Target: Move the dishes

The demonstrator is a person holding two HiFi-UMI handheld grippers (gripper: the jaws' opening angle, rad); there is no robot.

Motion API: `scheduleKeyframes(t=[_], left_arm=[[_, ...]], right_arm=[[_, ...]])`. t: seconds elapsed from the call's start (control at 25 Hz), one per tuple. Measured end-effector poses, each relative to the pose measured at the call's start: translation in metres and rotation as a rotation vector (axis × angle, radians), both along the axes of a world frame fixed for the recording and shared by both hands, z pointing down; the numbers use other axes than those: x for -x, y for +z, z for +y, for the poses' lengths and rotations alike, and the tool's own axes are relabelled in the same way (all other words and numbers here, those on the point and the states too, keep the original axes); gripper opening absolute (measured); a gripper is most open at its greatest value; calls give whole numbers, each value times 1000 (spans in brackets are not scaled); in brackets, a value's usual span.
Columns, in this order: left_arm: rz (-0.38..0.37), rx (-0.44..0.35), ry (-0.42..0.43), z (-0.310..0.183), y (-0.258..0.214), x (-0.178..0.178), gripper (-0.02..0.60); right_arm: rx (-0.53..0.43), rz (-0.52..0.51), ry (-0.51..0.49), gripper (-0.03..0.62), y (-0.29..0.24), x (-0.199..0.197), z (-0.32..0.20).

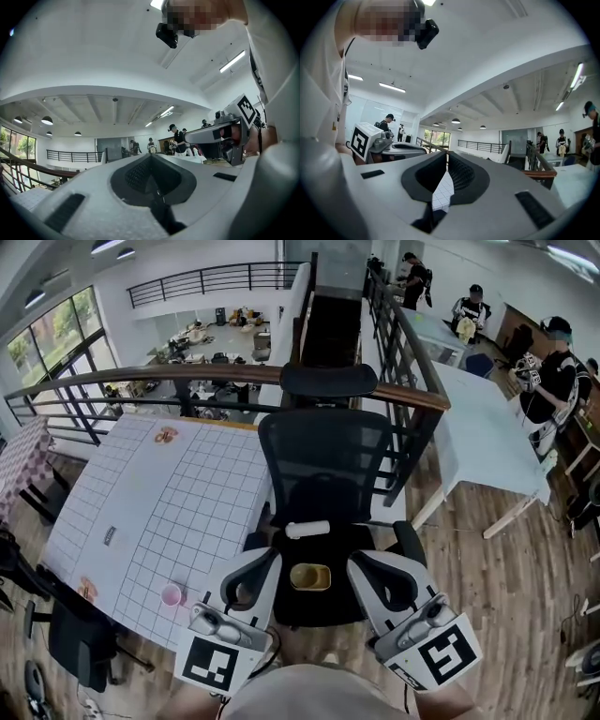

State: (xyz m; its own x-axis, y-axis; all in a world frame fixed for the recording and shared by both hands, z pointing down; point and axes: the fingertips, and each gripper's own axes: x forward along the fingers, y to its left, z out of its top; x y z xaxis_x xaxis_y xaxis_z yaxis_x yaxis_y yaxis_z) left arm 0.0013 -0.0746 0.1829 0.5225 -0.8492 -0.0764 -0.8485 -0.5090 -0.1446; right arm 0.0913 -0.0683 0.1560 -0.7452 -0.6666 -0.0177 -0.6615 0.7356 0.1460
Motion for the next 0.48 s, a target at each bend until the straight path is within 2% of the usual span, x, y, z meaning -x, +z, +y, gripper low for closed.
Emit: scheduleKeyframes(t=[0.28,0.48], left_arm=[[-30,26,50,10,2,-10,14],[5,35,36,12,-2,-6,14]], right_arm=[[42,-38,14,28,5,-6,-1],[51,-18,10,28,11,-6,-5]])
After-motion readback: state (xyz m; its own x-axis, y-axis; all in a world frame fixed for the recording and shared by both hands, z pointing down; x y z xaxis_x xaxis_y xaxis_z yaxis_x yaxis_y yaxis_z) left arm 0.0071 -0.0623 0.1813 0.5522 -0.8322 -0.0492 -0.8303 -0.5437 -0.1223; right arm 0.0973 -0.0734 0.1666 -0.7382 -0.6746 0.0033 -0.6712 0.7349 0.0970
